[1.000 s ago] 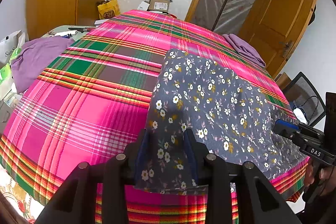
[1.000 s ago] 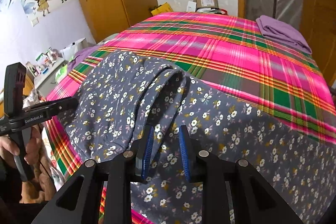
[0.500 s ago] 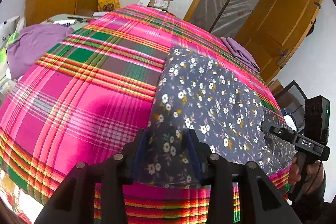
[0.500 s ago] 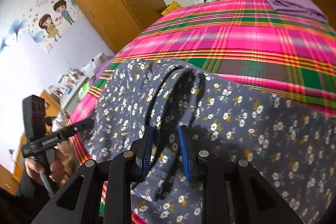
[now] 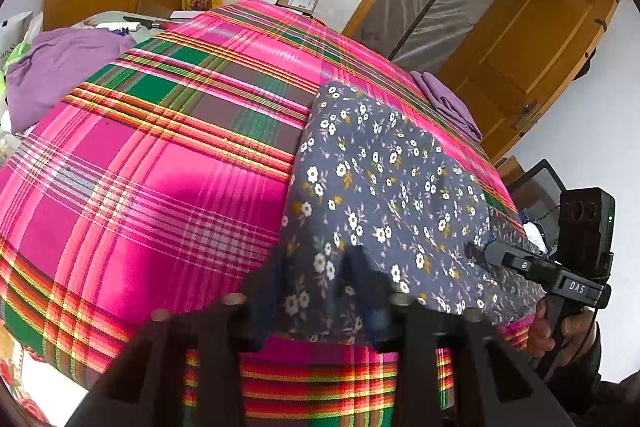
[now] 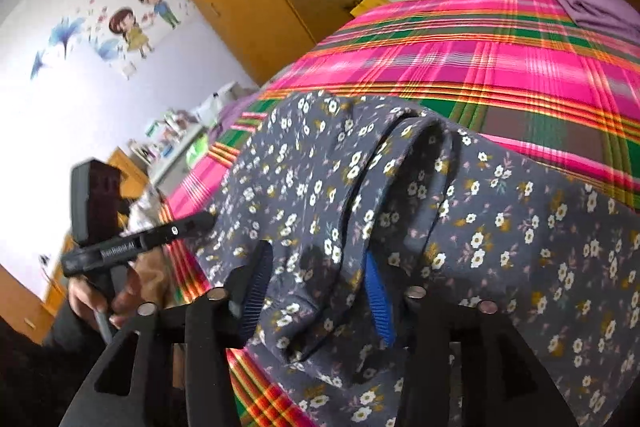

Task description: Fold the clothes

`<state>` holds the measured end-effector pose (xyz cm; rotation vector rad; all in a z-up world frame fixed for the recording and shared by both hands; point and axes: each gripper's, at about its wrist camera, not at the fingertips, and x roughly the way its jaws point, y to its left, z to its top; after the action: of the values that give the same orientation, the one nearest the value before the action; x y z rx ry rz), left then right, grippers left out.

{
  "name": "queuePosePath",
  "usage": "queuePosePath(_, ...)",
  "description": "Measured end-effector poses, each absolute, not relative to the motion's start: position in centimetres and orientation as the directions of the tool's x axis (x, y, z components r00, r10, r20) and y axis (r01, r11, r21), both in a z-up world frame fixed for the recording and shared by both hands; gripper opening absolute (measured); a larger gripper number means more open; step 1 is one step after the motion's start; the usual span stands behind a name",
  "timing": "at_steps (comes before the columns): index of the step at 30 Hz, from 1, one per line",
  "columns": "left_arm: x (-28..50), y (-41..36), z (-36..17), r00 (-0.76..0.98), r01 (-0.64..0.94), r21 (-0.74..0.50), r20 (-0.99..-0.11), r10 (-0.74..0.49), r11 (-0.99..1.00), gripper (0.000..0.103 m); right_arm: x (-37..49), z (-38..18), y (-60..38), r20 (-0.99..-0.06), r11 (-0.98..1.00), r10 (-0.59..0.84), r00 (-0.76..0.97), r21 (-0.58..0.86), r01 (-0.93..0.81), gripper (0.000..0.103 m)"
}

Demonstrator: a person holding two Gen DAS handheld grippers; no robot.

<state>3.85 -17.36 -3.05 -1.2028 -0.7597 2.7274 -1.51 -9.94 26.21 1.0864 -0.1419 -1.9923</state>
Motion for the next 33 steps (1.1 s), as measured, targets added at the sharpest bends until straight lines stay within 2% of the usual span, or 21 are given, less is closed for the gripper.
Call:
queuePosePath(1,3.9,-17.5,-3.0,-0.695,0.130,-0.476,-0.669,0.262,-0.870,0.011,-1.5,26.1,-9.9,-0.644,-0.641,-0.717,-0.267,0.458,0.616,0.009)
queuePosePath(2,4.0,-17.6,-2.9,-0.698,0.124,-0.488,-0.662,0.274,-0.864,0.010,-1.5,26.0,-9.7,-0.640,-0.639,-0.722,-0.262,0.471,0.609,0.007)
queuePosePath(8,4.9,-18.2,-1.3,-0.726,0.063,-0.495,-0.618,0.300,-0.867,0.009,-0.1,27.2,-8.0,-0.570,-0.575,-0.788,-0.231,0.549,0.607,0.006)
queuePosePath(10,4.9,-18.4,-1.4,-0.724,0.054,-0.496,-0.617,0.308,-0.867,0.009,-0.1,27.0,-7.6,-0.574,-0.580,-0.786,-0.229,0.556,0.596,0.007)
queuePosePath(12,4.5,-18.1,-2.0,-0.700,0.053,-0.475,-0.645,0.307,-0.878,0.010,-0.8,25.6,-7.5,-0.625,-0.630,-0.746,-0.229,0.551,0.547,0.013)
queuePosePath(13,4.3,-17.8,-2.3,-0.687,0.058,-0.457,-0.664,0.297,-0.888,0.010,-1.1,25.1,-7.4,-0.638,-0.644,-0.736,-0.227,0.557,0.524,0.011)
queuePosePath(14,4.3,-17.8,-2.5,-0.678,0.063,-0.448,-0.675,0.291,-0.892,0.011,-1.2,25.2,-7.2,-0.635,-0.651,-0.734,-0.240,0.558,0.515,0.015)
queuePosePath(16,4.6,-18.0,-2.4,-0.676,0.069,-0.440,-0.681,0.283,-0.895,0.013,-0.9,26.3,-6.8,-0.644,-0.695,-0.696,-0.316,0.496,0.521,0.028)
queuePosePath(18,5.0,-18.2,-2.0,-0.685,0.067,-0.432,-0.675,0.273,-0.899,0.013,-0.9,27.8,-6.4,-0.634,-0.724,-0.668,-0.390,0.433,0.536,0.029)
queuePosePath(20,5.3,-18.4,-1.4,-0.699,0.081,-0.402,-0.675,0.235,-0.912,0.013,-1.8,28.8,-6.2,-0.611,-0.726,-0.673,-0.416,0.437,0.531,0.029)
queuePosePath(23,5.2,-18.1,-0.3,-0.722,0.081,-0.373,-0.662,0.204,-0.924,0.013,-3.9,29.2,-6.8,-0.615,-0.736,-0.666,-0.422,0.450,0.506,0.039)
queuePosePath(28,3.4,-16.3,0.5,-0.740,0.011,-0.388,-0.623,0.253,-0.922,0.013,-7.4,27.9,-8.5,-0.621,-0.693,-0.711,-0.330,0.538,0.479,0.042)
queuePosePath(33,1.0,-14.4,-0.4,-0.709,-0.028,-0.361,-0.650,0.273,-0.932,0.013,-9.8,25.9,-8.7,-0.597,-0.646,-0.761,-0.255,0.659,0.384,0.041)
